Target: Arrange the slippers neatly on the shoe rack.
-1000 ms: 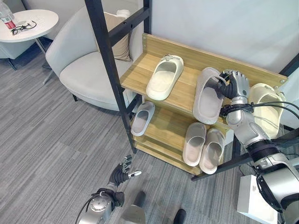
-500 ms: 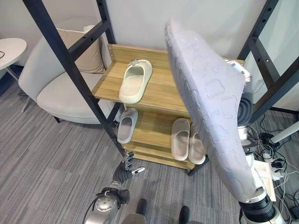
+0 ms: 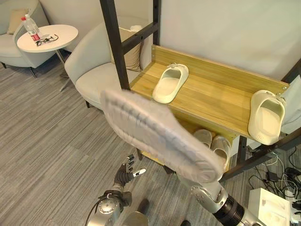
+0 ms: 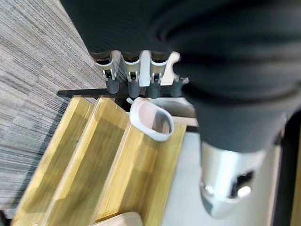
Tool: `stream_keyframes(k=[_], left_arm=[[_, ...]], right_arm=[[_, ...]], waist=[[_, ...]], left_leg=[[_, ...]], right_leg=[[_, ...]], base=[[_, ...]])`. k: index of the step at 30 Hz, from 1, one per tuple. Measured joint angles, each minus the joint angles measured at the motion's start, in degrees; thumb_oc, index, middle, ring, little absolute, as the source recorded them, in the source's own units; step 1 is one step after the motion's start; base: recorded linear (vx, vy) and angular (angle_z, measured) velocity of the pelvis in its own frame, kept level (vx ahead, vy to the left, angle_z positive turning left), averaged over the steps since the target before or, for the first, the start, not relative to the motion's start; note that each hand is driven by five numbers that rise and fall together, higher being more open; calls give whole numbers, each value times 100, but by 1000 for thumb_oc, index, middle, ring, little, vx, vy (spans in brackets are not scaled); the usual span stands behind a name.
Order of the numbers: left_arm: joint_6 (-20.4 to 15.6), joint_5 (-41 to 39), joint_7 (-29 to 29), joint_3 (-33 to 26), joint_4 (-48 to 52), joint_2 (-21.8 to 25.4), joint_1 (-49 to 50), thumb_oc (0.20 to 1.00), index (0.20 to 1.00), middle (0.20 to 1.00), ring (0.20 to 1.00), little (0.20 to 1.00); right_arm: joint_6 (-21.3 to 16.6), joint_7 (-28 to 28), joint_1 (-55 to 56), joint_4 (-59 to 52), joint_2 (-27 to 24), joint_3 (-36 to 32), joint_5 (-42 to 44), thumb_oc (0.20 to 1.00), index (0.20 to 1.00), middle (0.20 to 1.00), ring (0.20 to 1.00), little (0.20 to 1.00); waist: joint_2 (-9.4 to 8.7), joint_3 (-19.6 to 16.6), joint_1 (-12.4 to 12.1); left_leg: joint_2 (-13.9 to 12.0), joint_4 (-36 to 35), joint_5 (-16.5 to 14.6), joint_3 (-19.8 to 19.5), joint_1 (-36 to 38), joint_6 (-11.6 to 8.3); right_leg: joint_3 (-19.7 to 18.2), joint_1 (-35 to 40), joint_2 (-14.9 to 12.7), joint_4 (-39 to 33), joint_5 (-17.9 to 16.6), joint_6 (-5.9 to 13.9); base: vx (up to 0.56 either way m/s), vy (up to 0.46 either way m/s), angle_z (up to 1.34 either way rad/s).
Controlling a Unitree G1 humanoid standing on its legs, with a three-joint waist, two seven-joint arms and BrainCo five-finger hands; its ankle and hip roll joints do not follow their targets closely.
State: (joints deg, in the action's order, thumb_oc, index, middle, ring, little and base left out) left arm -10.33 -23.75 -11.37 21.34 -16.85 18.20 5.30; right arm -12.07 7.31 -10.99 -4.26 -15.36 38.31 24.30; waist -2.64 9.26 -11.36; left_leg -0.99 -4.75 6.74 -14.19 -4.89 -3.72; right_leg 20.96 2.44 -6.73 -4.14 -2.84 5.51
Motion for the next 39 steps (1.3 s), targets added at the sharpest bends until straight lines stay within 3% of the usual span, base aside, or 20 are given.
stream_keyframes(k=[2,4,5,6,9,12,14,17,19,23,26,30,31,38,39], left_arm=[[-62,-10,-73,111,9,-25,-333,1000,1000,1000,1000,1000],[-172,-14,-222,302,27,-131,-880,1000,1000,1000,1000,1000],[-202,-11,-270,476,20,-193,-1414,1000,1000,1000,1000,1000],[-190,6,-329,516,-8,-229,-1620,1000,1000,1000,1000,1000],[-289,22,-579,564,9,-34,-2140,1000,1000,1000,1000,1000],[-395,195,-809,514,66,182,-2587,1000,1000,1000,1000,1000],[-457,248,-847,542,158,268,-2671,1000,1000,1000,1000,1000],[-559,264,-863,631,395,336,-2687,1000,1000,1000,1000,1000],[-612,294,-822,847,508,326,-2780,1000,1000,1000,1000,1000],[-640,296,-674,954,638,416,-2857,1000,1000,1000,1000,1000],[-645,296,-666,1004,908,525,-2842,1000,1000,1000,1000,1000],[-695,295,-732,996,1154,394,-3200,1000,1000,1000,1000,1000],[-719,295,-742,1000,1166,377,-3234,1000,1000,1000,1000,1000],[-803,290,-856,1019,1190,529,-2824,1000,1000,1000,1000,1000],[-803,281,-833,1078,1192,542,-2778,1000,1000,1000,1000,1000]], right_arm=[[32,96,-13,117,-107,-136,-371,200,200,200,200,200],[-35,405,-327,446,-259,-329,-1252,200,200,200,200,200],[172,710,-728,783,-487,-507,-2073,200,200,200,200,200],[284,902,-860,939,-560,-606,-2411,200,200,200,200,200],[401,1631,-1770,1819,-620,-1007,-3716,200,200,200,200,200],[892,2449,-2752,2521,-904,-1219,-4753,200,200,200,200,200],[1043,2720,-3327,2905,-1095,-1242,-5007,200,200,200,200,200],[1156,3123,-4085,3396,-1445,-1190,-5362,200,200,200,200,200],[1504,3460,-4785,3787,-1854,-1433,-5364,200,200,200,200,200],[1725,3630,-5467,4906,-2289,-1168,-5414,200,200,200,200,200],[1750,3672,-5466,5299,-2174,-1027,-5344,200,200,200,200,200],[1824,3632,-5416,5475,-1588,-838,-5184,200,200,200,200,200],[1831,3633,-5417,5461,-1591,-777,-5183,200,200,200,200,200],[1894,3781,-5738,6554,-1519,-734,-4887,200,200,200,200,200],[1882,3801,-5781,6752,-1528,-733,-4822,470,470,470,470,470]], waist=[[82,234,53],[252,676,155],[520,1095,176],[571,1273,166],[585,1703,147],[504,1917,114],[509,1956,107],[484,2026,53],[448,2067,-24],[311,2149,-47],[285,2163,-91],[283,2162,-177],[283,2162,-203],[291,2158,-274],[301,2152,-305]], left_leg=[[29,269,20,-46,-330,-51],[150,1090,-92,-62,-1031,-103],[209,1503,-296,-80,-1376,-24],[242,1564,-278,-60,-1482,-43],[376,2269,-574,-2,-2142,1],[384,2468,-550,64,-2637,29],[391,2525,-539,71,-2817,36],[395,2532,-522,78,-3001,51],[405,2516,-385,62,-3238,22],[463,2444,-396,-94,-3379,34],[497,2425,-405,-103,-3426,47],[522,2370,-506,-145,-3558,-26],[538,2381,-374,-153,-3554,-9],[589,2353,-308,-130,-3384,-28],[590,2333,-279,-145,-3364,-47]], right_leg=[[42,-329,-17,304,62,-24],[115,-954,-210,1150,280,-99],[147,-1338,-350,1829,572,-147],[116,-1524,-393,2047,640,-167],[-50,-2320,-668,3044,1095,-247],[-107,-2885,-748,3419,1151,-279],[-148,-3087,-763,3492,1150,-281],[-171,-3282,-766,3500,1143,-290],[-117,-3479,-767,3485,1030,-285],[-10,-3481,-764,3321,1063,-284],[-4,-3497,-775,3267,1065,-264],[7,-3655,-799,3369,1167,-207],[9,-3658,-825,3389,1147,-220],[-71,-3590,-891,3534,1191,-163],[-69,-3586,-898,3572,1193,-164]], base=[[-400,108,15],[-223,103,35],[-145,113,37],[-161,136,17],[-85,77,-2],[-95,40,4],[-52,28,-6],[-11,21,-2],[64,27,12],[130,39,22],[82,30,8],[40,-7,6],[-91,58,18],[6,-14,2],[-9,-16,8]])
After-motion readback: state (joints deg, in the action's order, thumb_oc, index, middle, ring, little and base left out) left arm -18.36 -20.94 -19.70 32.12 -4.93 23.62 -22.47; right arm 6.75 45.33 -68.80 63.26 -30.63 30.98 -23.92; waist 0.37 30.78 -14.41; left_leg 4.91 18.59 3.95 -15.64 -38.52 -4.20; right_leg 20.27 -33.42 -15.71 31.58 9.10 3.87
